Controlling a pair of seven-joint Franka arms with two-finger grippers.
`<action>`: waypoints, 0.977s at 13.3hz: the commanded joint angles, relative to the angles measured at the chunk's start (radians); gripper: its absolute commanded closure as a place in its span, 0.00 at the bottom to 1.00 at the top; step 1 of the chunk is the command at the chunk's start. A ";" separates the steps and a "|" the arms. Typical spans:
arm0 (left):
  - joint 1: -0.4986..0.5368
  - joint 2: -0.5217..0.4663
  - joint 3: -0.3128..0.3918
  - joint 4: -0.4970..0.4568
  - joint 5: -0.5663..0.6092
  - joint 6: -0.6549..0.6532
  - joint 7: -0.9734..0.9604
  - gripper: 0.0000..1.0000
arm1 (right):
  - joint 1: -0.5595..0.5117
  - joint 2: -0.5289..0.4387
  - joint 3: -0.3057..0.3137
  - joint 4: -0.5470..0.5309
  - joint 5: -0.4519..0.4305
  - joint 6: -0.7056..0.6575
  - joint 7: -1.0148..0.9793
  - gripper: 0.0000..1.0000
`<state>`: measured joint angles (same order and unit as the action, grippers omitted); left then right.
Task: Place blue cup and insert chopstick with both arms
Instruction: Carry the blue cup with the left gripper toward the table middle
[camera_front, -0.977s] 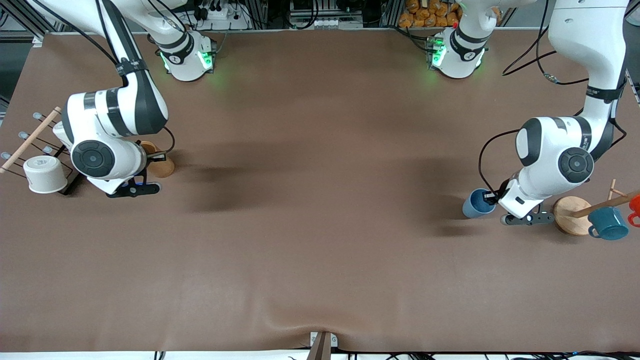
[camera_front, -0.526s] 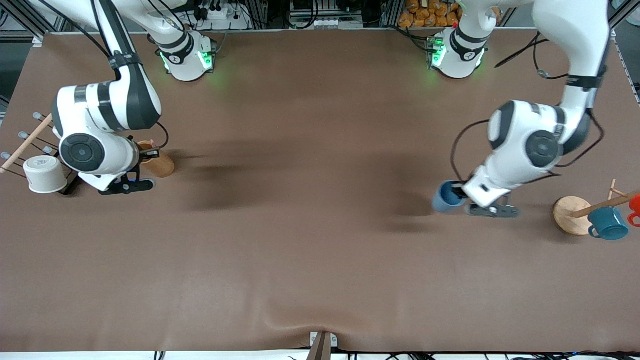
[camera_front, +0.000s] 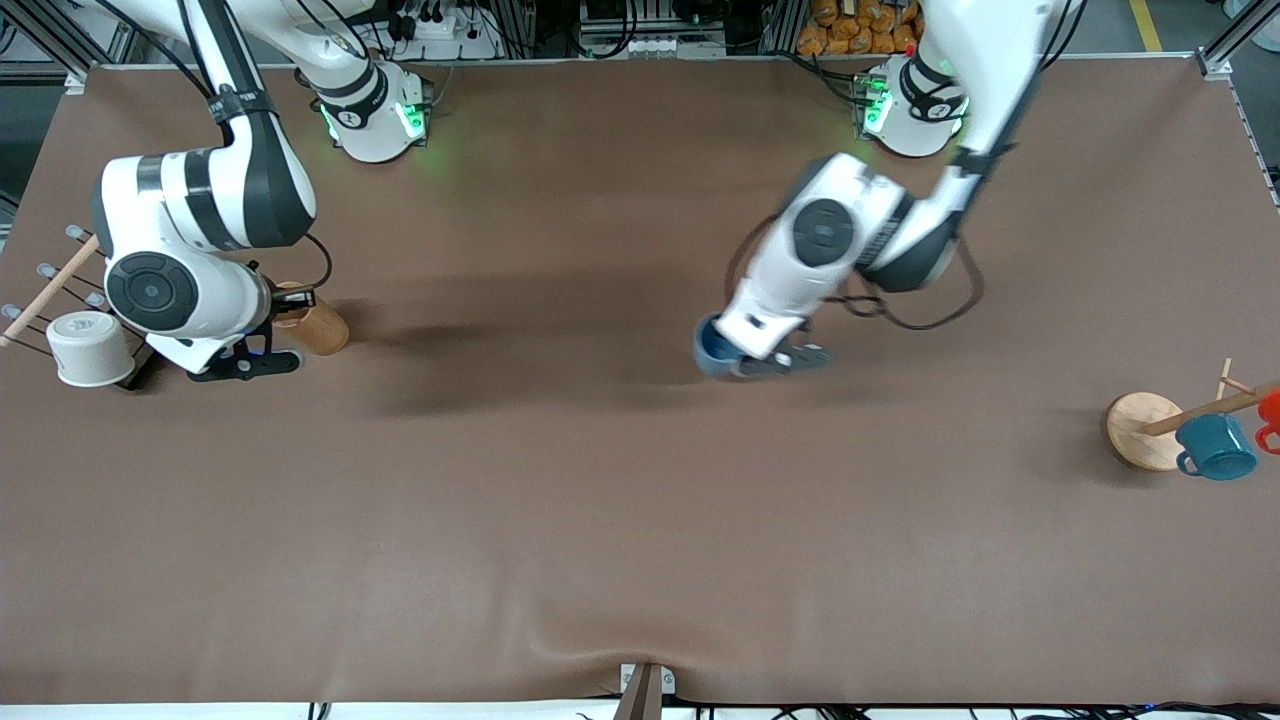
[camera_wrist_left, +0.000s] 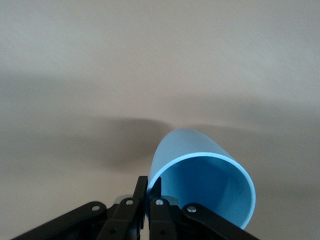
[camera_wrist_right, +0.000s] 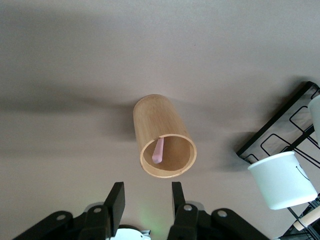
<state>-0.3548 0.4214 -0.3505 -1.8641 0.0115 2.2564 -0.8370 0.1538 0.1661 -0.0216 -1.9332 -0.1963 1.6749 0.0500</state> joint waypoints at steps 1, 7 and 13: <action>-0.122 0.057 0.013 0.069 0.004 -0.011 -0.155 1.00 | -0.016 -0.002 0.009 -0.023 -0.003 0.043 -0.004 0.60; -0.216 0.103 0.018 0.065 0.028 0.026 -0.284 1.00 | -0.036 0.015 0.009 -0.027 -0.006 0.085 -0.013 0.91; -0.231 0.116 0.016 0.069 0.085 0.049 -0.381 0.00 | -0.045 0.001 0.008 0.042 -0.008 -0.015 -0.078 1.00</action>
<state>-0.5741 0.5373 -0.3434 -1.8137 0.0709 2.3024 -1.1789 0.1227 0.1846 -0.0231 -1.9269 -0.1963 1.7132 -0.0054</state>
